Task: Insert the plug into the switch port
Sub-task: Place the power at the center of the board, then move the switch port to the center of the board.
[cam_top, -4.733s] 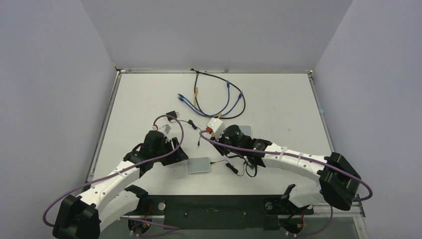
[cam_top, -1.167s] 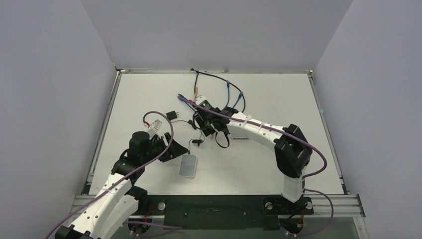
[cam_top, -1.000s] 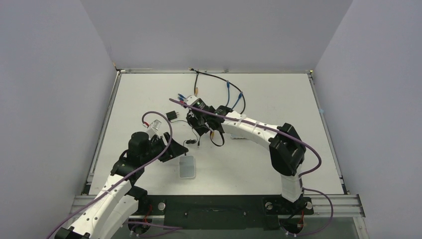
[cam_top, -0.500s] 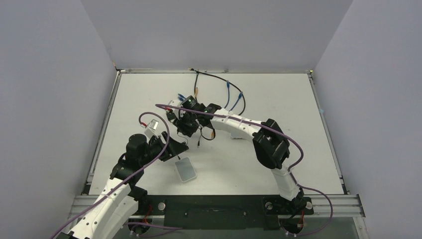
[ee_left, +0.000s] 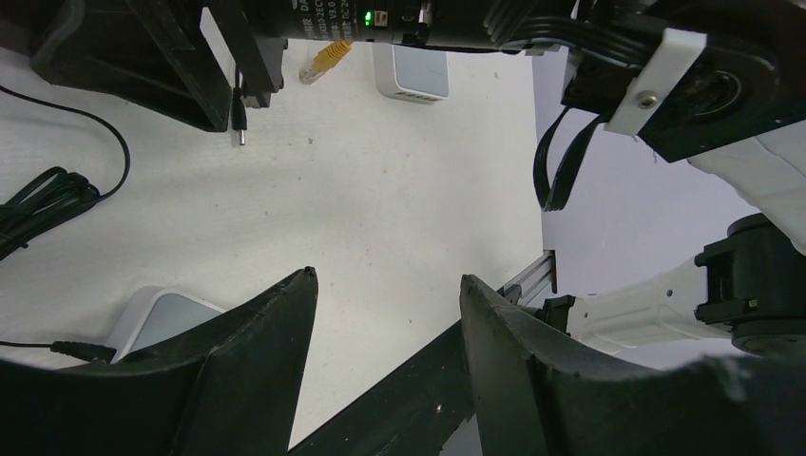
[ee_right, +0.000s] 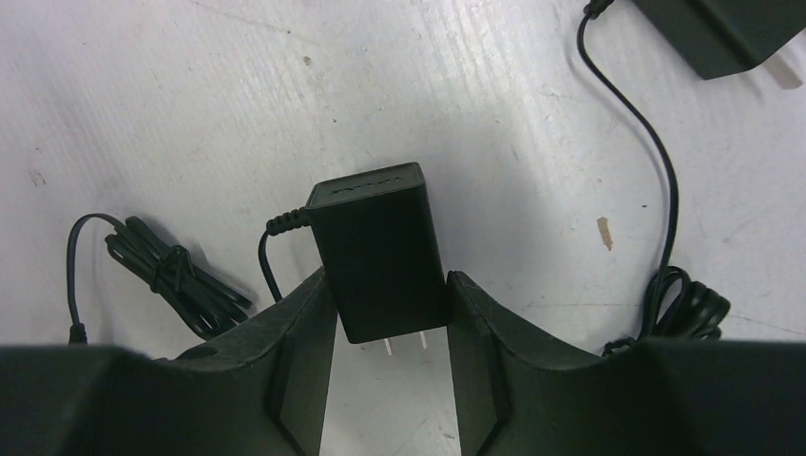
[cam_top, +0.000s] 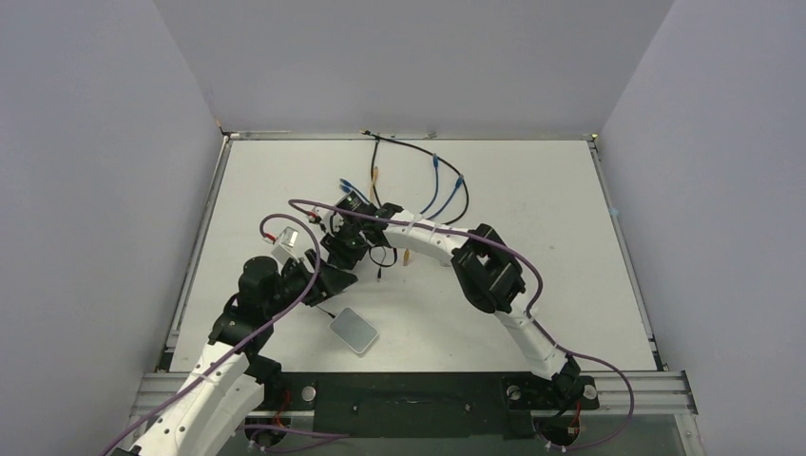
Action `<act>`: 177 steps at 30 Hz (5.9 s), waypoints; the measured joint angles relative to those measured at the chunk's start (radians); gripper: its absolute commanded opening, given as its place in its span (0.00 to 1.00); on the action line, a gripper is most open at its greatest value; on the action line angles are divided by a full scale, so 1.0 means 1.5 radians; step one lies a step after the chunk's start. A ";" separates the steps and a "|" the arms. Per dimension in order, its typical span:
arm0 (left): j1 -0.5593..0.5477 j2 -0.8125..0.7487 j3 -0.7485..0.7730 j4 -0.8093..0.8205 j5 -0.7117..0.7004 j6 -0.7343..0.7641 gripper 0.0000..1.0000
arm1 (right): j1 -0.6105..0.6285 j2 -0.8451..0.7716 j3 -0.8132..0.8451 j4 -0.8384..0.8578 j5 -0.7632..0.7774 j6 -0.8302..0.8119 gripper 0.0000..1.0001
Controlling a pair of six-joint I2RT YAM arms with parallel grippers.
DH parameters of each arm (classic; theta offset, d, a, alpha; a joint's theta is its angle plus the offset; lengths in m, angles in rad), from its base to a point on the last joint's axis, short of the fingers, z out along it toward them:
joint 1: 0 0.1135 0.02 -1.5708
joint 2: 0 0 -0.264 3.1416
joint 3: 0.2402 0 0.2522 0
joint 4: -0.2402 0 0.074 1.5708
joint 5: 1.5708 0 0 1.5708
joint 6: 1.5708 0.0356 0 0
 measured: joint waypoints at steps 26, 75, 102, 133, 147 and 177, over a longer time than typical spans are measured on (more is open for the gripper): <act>0.011 -0.001 0.000 0.009 0.007 0.009 0.55 | -0.005 -0.354 -0.285 0.118 0.263 0.059 0.69; -0.245 0.106 0.072 -0.352 -0.306 -0.102 0.47 | -0.038 -0.622 -0.623 0.160 0.409 0.182 0.91; -0.234 0.229 0.067 -0.267 -0.319 -0.126 0.52 | -0.035 -0.652 -0.667 0.184 0.381 0.182 0.91; -0.201 0.266 0.084 -0.313 -0.285 -0.048 0.52 | -0.029 -0.647 -0.667 0.183 0.369 0.182 0.91; -0.193 0.345 0.060 -0.175 -0.202 0.005 0.50 | -0.029 -0.638 -0.666 0.184 0.357 0.182 0.91; -0.193 0.459 0.057 0.078 -0.024 0.186 0.41 | -0.085 -0.735 -0.690 0.278 0.444 0.150 0.78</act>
